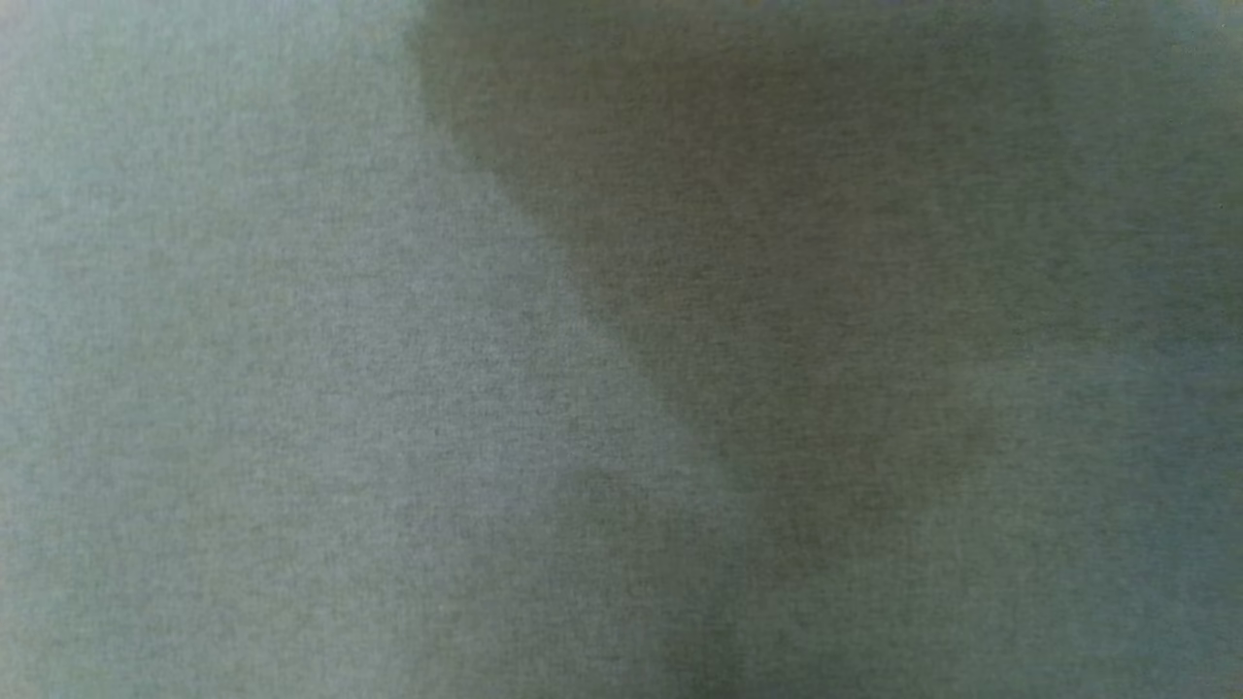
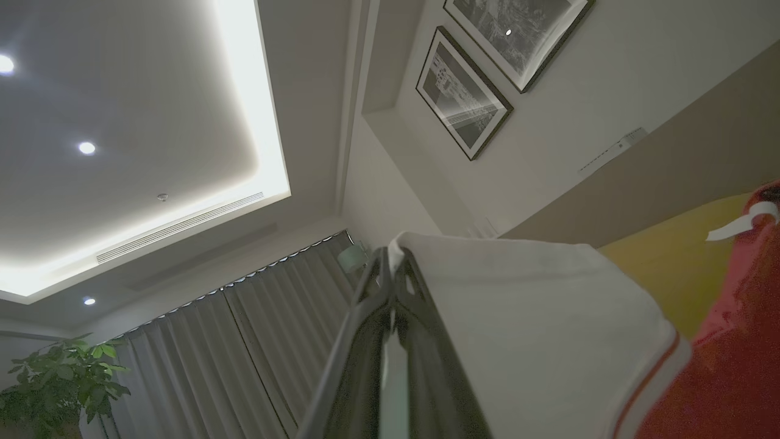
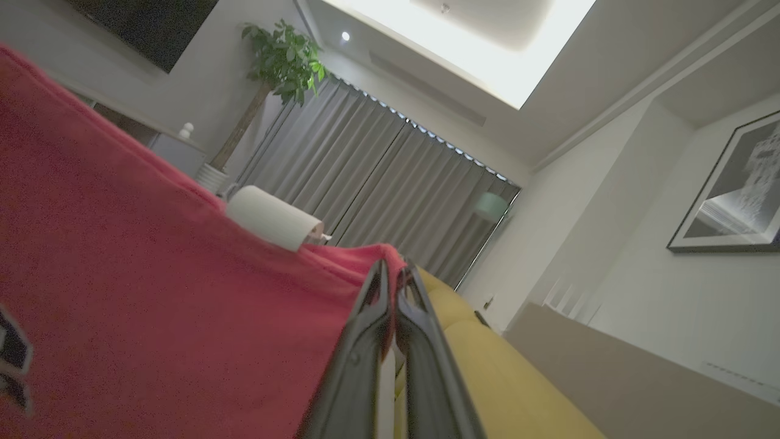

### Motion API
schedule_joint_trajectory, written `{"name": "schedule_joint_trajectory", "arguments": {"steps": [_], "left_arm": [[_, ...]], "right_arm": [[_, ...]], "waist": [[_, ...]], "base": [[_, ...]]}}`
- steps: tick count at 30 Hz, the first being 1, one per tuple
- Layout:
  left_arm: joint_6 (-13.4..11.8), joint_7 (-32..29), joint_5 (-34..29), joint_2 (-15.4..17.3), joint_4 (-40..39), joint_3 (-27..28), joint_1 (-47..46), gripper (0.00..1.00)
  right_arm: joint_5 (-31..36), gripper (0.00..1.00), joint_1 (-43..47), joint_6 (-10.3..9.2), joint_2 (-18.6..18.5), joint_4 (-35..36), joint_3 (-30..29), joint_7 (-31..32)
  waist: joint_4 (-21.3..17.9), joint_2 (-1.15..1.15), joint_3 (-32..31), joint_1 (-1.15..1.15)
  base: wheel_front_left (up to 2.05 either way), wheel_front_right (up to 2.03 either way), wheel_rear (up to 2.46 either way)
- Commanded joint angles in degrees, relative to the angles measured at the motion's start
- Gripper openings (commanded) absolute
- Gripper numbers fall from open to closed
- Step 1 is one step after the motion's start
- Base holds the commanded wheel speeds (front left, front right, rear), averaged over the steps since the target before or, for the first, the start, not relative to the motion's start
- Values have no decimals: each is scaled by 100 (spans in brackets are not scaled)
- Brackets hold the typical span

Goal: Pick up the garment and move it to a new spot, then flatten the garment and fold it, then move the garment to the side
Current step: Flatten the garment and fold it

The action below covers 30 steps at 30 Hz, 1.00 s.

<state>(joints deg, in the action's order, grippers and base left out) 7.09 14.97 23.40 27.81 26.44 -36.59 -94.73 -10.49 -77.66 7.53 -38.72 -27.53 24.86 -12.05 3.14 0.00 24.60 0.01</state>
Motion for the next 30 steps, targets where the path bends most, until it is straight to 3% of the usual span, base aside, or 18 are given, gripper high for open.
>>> {"name": "schedule_joint_trajectory", "arguments": {"steps": [1,10,16,24,30], "left_arm": [[22,1,52,236,-225,176,85,0],[38,2,242,742,-1169,-176,1732,0],[38,2,153,978,-1890,6,3375,0],[-118,3,162,1162,-2489,195,5926,0],[-176,3,298,1128,-2790,151,7330,0]], "right_arm": [[-9,0,63,-4,1,-40,62,-59],[-207,0,772,-4,-15,-607,309,-248],[-430,0,1848,-4,-25,-698,264,-289],[-732,0,3834,-4,49,-44,-352,-294],[-574,0,5341,-4,208,478,-775,-294]], "waist": [[54,0,140,-1],[98,0,376,-1],[20,0,244,-1],[-188,0,-308,-1],[-258,0,-698,-1]], "base": [[0,0,0],[0,0,0],[0,0,0],[0,0,0],[0,0,0]]}}
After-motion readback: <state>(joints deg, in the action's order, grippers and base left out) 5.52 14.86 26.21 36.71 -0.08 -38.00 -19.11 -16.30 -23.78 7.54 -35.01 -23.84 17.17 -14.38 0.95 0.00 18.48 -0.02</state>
